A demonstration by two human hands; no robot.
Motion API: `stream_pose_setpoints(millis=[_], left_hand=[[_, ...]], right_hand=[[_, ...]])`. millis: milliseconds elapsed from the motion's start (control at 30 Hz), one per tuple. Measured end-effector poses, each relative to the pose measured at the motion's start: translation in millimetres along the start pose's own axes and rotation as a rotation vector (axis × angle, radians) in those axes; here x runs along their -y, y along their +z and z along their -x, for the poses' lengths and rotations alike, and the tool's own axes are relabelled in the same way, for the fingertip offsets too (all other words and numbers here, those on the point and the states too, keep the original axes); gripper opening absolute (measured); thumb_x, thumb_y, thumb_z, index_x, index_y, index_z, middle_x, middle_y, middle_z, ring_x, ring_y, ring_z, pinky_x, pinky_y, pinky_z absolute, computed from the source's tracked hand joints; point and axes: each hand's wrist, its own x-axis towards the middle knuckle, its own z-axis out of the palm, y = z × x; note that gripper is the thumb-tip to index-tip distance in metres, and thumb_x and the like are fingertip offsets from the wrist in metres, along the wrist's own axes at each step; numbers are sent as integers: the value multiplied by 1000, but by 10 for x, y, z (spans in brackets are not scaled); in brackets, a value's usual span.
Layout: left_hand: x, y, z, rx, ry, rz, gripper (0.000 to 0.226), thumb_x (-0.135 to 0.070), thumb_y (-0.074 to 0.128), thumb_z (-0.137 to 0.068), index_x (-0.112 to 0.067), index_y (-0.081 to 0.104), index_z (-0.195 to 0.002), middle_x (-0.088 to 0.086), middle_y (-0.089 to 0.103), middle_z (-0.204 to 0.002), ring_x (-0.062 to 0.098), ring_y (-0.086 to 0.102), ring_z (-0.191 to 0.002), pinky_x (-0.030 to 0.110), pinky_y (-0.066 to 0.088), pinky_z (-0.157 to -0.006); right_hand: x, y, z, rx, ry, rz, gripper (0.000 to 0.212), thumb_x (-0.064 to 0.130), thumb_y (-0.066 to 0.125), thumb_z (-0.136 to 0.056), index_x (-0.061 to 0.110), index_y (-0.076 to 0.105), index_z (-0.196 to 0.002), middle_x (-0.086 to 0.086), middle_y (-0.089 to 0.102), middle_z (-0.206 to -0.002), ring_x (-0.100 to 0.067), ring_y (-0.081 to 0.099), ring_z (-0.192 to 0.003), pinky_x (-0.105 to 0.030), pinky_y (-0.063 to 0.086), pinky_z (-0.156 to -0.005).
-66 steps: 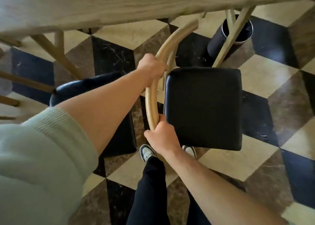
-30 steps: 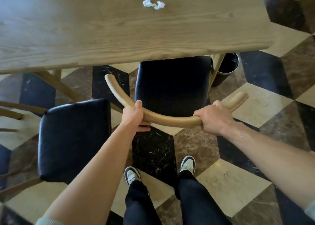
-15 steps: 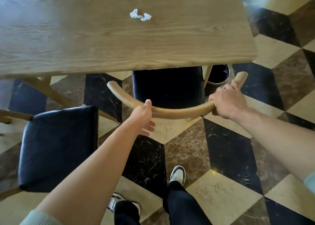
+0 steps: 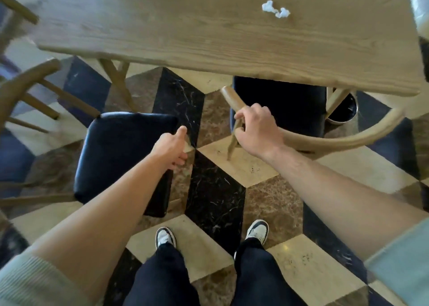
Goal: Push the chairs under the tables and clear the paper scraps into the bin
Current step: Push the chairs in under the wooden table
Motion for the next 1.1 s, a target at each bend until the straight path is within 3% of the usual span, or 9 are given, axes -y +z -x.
stream_pose_setpoints(millis=[100, 200, 333, 533, 633, 700, 800, 933, 1100], left_hand=[[369, -899, -189, -176, 51, -41, 46, -50, 47, -97, -8, 68, -95, 15, 75, -93, 33, 72, -83, 49, 61, -82], [683, -1857, -372, -331, 113, -243, 35, -42, 52, -91, -14, 63, -73, 14, 74, -89, 34, 67, -82, 41, 55, -79], [1008, -3166, -702, -465, 215, -324, 17, -30, 58, -92, -16, 68, -93, 5, 66, -91, 28, 61, -94, 34, 45, -80], [1265, -4577, -1406, -486, 244, -261, 27, -36, 61, -90, -16, 64, -107, 8, 69, -104, 27, 65, -96, 43, 56, -87], [1355, -4820, -1804, -365, 243, -348, 41, -47, 65, -88, -17, 60, -116, 7, 60, -113, 22, 61, -96, 38, 54, -79], [1312, -4849, -1981, -264, 275, -349, 41, -47, 67, -90, -19, 56, -119, 2, 59, -106, 17, 62, -90, 30, 50, -69], [1207, -4799, -2145, -172, 297, -276, 33, -44, 66, -93, -22, 55, -114, -4, 61, -92, 9, 59, -80, 25, 44, -62], [1180, -4734, -2304, -155, 312, -237, 29, -38, 66, -94, -22, 59, -117, -4, 61, -92, 8, 58, -79, 23, 39, -60], [1153, -4772, -2321, -138, 324, -150, 23, -30, 69, -94, -22, 66, -115, -1, 65, -94, 11, 63, -83, 22, 41, -61]], right_hand=[[932, 593, -204, 122, -52, -96, 17, 20, 63, -89, 18, 68, -105, -5, 61, -105, -24, 57, -101, -35, 50, -88], [1831, 1224, -348, 252, -106, -114, 16, 19, 60, -87, 20, 67, -102, 0, 59, -103, -21, 58, -100, -35, 52, -84], [3031, 1987, -616, 339, -106, -184, 16, 21, 60, -90, 20, 66, -104, 1, 60, -104, -19, 60, -97, -36, 55, -84], [4464, 2834, -894, 604, -38, -371, 27, 33, 64, -92, 16, 66, -113, 2, 65, -105, -20, 62, -104, -27, 45, -82], [5070, 3118, -921, 774, 70, -492, 48, 53, 66, -87, 18, 60, -120, 4, 63, -111, -18, 58, -110, -32, 47, -93], [5356, 3318, -891, 877, 145, -537, 78, 63, 67, -80, 17, 49, -140, 0, 60, -130, -21, 55, -121, -40, 46, -105], [5597, 3553, -796, 930, 199, -548, 102, 66, 74, -73, 13, 33, -150, -4, 57, -136, -24, 56, -123, -41, 47, -106], [5701, 3746, -643, 899, 301, -516, 115, 48, 81, -71, 28, 7, -156, -7, 61, -131, -27, 62, -115, -38, 53, -98], [5701, 3740, -617, 933, 391, -563, 112, 22, 75, -75, 44, -4, -153, -8, 59, -128, -30, 61, -112, -45, 52, -100]])
